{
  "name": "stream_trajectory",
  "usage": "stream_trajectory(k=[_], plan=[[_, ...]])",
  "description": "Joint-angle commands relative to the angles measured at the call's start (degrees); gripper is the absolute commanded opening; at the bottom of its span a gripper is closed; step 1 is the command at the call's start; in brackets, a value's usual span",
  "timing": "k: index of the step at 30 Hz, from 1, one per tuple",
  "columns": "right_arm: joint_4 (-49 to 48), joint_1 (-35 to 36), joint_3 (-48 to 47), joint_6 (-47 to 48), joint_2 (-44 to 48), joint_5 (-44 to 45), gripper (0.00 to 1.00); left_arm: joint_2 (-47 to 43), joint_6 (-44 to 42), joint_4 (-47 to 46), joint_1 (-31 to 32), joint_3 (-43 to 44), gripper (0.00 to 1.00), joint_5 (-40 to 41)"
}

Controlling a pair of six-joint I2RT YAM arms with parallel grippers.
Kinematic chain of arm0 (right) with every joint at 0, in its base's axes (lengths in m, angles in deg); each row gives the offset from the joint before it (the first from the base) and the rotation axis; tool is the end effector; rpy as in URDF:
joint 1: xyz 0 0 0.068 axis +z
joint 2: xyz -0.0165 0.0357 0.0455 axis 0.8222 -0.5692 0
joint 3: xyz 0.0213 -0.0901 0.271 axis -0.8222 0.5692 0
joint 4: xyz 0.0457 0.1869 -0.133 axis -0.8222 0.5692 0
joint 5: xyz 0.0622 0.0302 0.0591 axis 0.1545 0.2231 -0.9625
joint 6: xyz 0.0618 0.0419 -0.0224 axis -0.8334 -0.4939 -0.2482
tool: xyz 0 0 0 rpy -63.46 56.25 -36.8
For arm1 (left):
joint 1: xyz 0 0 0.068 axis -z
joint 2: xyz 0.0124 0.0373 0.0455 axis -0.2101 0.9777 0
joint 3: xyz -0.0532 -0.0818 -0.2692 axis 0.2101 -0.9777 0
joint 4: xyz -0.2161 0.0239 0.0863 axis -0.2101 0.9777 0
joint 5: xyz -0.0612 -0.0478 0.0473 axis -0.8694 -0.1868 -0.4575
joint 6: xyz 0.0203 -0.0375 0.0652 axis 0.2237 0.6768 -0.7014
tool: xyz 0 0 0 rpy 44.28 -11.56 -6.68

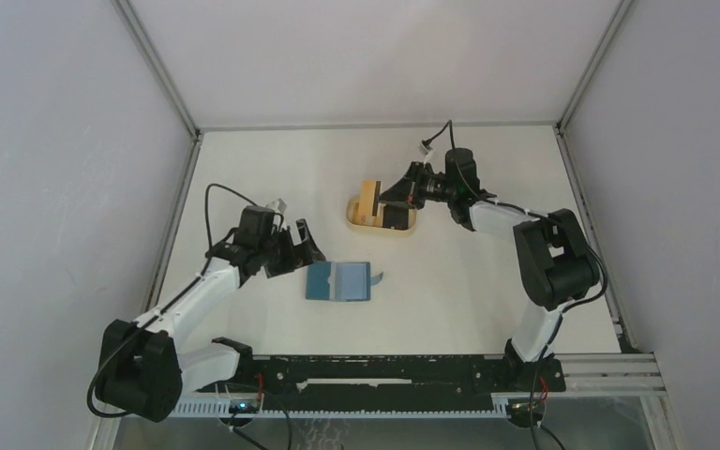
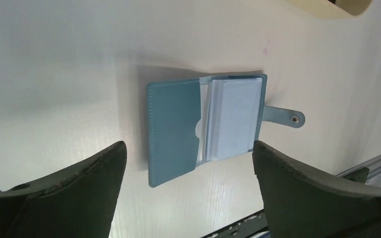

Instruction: Take the credit cards out of the card holder

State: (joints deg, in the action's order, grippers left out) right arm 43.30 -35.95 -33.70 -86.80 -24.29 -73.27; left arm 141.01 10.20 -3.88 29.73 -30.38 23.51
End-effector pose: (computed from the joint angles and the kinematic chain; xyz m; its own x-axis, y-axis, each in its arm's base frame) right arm 0.3470 0.1755 0.2477 -0.8722 0.2171 -0.4383 -0.3599 0.3220 0.8757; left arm 0.1949 -0.0793 0.2053 -0.8566 -0.2935 -0.4244 -0.0386 0.8566 -0.5146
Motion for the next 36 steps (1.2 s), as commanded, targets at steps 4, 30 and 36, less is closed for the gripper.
stream_trajectory(k=[4,30,36], plan=[[10.35,1.92,-8.3,5.67,-4.94,7.46,0.0,-4.27,-9.02,17.08,0.25,12.28,1.0,5.2],[18.48,3.42,-12.38,7.89,-13.94,11.33,0.0,12.96,-24.43,45.32,0.16,41.58,1.0,31.12],[18.67,3.23,-13.25,7.53,-14.26,11.33,0.0,8.16,-35.2,39.97,4.91,43.32,1.0,-2.23]])
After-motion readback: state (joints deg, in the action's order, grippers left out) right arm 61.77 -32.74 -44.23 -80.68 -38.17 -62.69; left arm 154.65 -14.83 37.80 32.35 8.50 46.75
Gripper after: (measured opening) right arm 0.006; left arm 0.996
